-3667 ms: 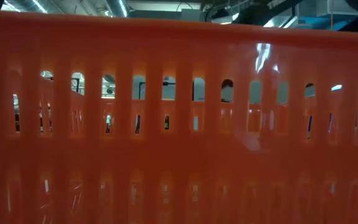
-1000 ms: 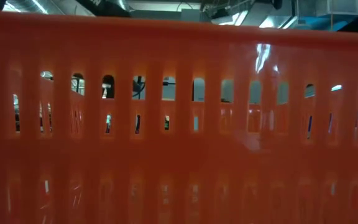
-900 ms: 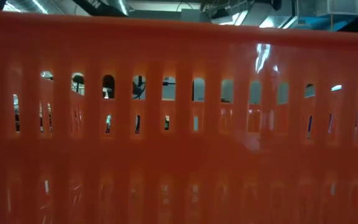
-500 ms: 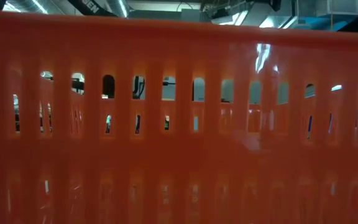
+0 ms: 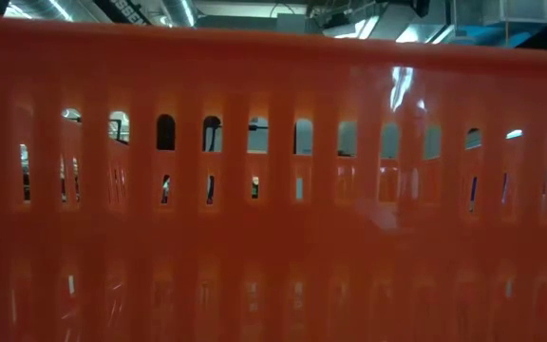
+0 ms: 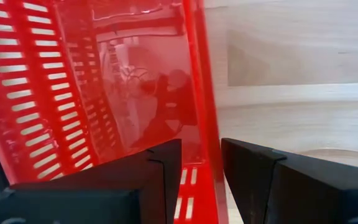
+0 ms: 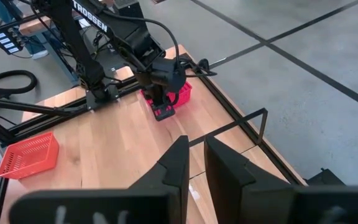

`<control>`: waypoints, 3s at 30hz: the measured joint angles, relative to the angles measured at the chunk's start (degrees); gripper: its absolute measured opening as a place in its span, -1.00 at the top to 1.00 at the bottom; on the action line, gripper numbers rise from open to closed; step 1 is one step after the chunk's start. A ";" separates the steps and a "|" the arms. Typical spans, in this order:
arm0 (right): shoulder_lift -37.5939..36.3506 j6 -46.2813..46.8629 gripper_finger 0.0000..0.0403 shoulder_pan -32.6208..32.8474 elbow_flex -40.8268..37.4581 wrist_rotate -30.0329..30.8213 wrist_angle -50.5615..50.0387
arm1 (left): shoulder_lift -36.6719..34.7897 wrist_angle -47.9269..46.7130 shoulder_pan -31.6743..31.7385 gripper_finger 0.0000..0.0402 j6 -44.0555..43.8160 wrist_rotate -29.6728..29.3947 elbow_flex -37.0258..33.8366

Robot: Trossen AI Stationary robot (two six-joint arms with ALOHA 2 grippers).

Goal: Stack baskets on shelf by color
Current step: Stack the red basket on top of the stacked red basket on the shelf

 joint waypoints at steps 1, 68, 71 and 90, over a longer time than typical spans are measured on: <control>0.00 0.00 0.75 0.01 0.00 0.00 -0.01 | 0.00 0.14 -0.01 0.48 0.00 -0.22 0.00; 3.18 -37.72 0.74 0.09 0.02 -4.01 1.19 | -10.15 -23.44 -23.19 1.00 83.37 3.62 44.17; 4.27 -39.86 0.70 1.62 0.02 -7.39 2.35 | -10.19 -23.43 -23.58 1.00 84.37 4.70 44.17; 14.88 -42.47 0.45 20.26 0.04 -7.01 14.81 | -9.75 -22.82 -22.10 1.00 87.03 16.73 44.17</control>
